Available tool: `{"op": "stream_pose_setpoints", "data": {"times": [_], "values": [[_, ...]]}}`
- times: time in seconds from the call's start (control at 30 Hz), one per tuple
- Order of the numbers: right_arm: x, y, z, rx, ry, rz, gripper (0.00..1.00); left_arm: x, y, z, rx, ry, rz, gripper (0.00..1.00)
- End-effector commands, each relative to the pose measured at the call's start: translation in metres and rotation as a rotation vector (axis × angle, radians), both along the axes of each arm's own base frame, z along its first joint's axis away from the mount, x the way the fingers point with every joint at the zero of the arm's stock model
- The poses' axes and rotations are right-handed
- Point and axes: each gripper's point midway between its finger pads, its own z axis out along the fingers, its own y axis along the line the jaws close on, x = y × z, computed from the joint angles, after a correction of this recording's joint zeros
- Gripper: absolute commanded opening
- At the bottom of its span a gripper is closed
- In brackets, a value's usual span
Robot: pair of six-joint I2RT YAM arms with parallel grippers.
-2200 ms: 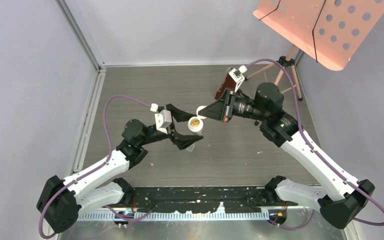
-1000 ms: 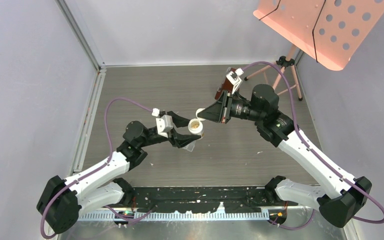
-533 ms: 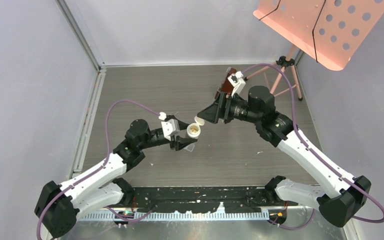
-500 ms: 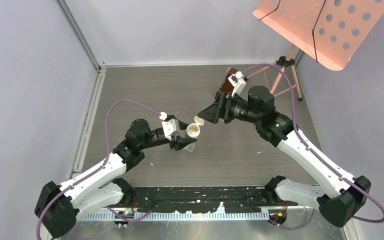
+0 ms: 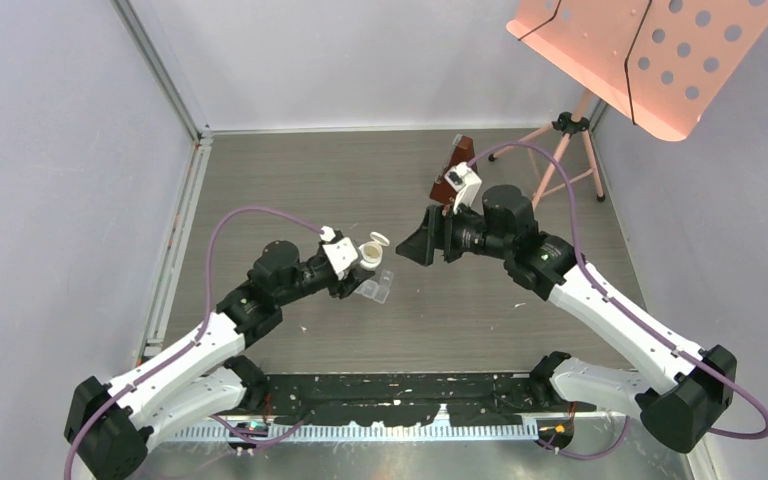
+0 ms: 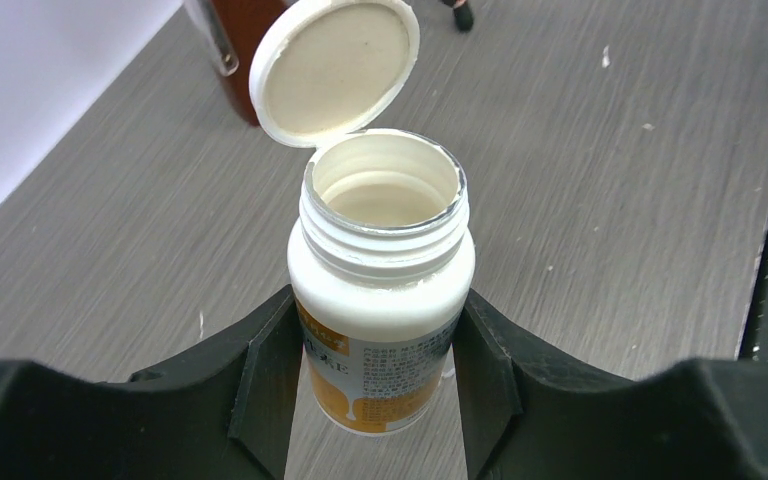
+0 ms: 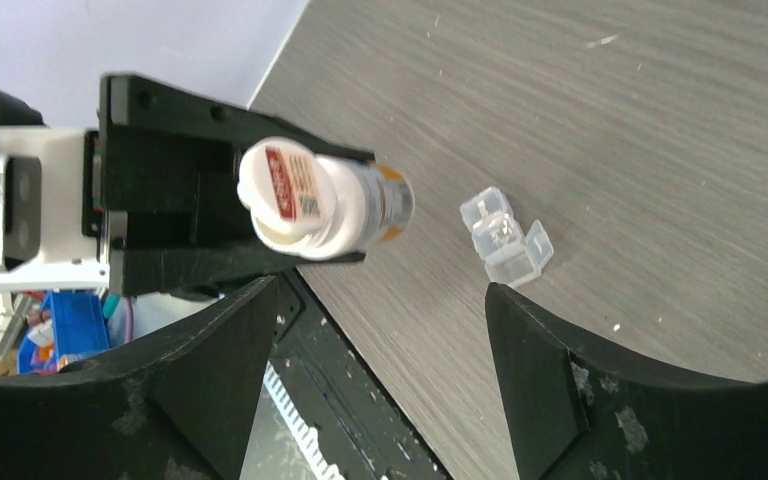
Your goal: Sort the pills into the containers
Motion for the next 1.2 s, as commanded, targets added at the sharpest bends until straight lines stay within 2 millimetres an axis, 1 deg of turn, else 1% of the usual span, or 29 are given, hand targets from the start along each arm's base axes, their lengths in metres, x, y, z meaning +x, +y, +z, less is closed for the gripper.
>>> {"op": "stream_pose_setpoints", "data": {"times": [0.0,0.13,0.37,0.5,0.6,0.63,0.7,0.73,0.83,0.97,1.07,1.17], "values": [[-0.004,0.006,0.007,-0.001,-0.099,0.04,0.83,0.012,0.012,-0.004,0.058,-0.034,0.09,0.0],[-0.005,0.012,-0.004,-0.034,-0.101,0.058,0.83,0.014,0.011,-0.015,0.086,-0.005,0.098,0.0],[-0.003,0.024,-0.028,-0.095,-0.117,0.091,0.84,0.016,0.009,-0.039,0.147,0.039,0.104,0.0],[0.007,0.031,-0.036,-0.124,-0.13,0.091,0.84,0.017,0.007,-0.04,0.177,0.032,0.088,0.0],[0.018,0.035,-0.039,-0.138,-0.128,0.065,0.84,0.019,0.006,-0.038,0.198,-0.009,0.069,0.0],[0.021,0.037,-0.044,-0.142,-0.116,0.06,0.83,0.019,0.005,-0.038,0.206,-0.028,0.057,0.0],[0.027,0.04,-0.046,-0.137,-0.101,0.043,0.8,0.02,0.004,-0.038,0.217,-0.068,0.035,0.0],[0.03,0.041,-0.049,-0.136,-0.09,0.036,0.77,0.021,0.003,-0.038,0.226,-0.09,0.028,0.0],[0.036,0.04,-0.051,-0.119,-0.058,0.01,0.71,0.024,0.003,-0.04,0.258,-0.159,0.007,0.0],[0.039,0.039,-0.053,-0.112,-0.047,0.003,0.69,0.032,0.003,-0.047,0.329,-0.233,-0.015,0.0],[0.04,0.039,-0.059,-0.116,-0.033,0.0,0.68,0.041,0.0,-0.048,0.364,-0.302,-0.022,0.0],[0.039,0.038,-0.064,-0.121,-0.019,-0.004,0.68,0.047,0.003,-0.05,0.402,-0.352,-0.013,0.0]]}}
